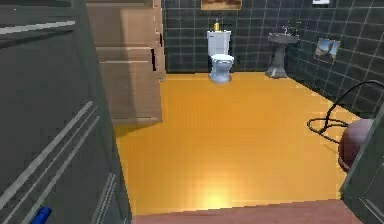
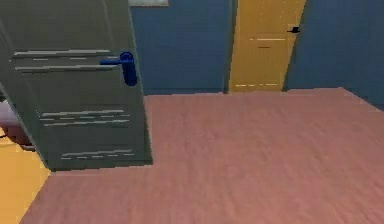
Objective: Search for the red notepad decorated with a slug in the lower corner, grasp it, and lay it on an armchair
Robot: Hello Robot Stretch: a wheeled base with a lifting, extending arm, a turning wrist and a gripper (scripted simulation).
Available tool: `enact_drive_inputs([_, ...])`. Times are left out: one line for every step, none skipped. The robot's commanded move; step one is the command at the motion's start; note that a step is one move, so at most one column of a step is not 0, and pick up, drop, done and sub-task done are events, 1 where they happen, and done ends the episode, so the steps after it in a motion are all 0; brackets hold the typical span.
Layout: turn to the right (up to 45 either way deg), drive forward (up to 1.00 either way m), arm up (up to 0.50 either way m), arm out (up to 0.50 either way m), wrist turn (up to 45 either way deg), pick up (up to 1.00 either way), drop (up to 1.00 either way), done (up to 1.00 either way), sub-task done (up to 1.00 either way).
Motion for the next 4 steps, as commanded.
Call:
enact_drive_inputs([0.0,1.00,0.00,0.00,0.0,0.00,0.00,0.00,0.00])
enact_drive_inputs([-3.0,0.00,0.00,0.00,0.0,0.00,0.00,0.00,0.00])
enact_drive_inputs([0.0,1.00,0.00,0.00,0.0,0.00,0.00,0.00,0.00])
enact_drive_inputs([0.0,0.70,0.00,0.00,0.0,0.00,0.00,0.00,0.00])
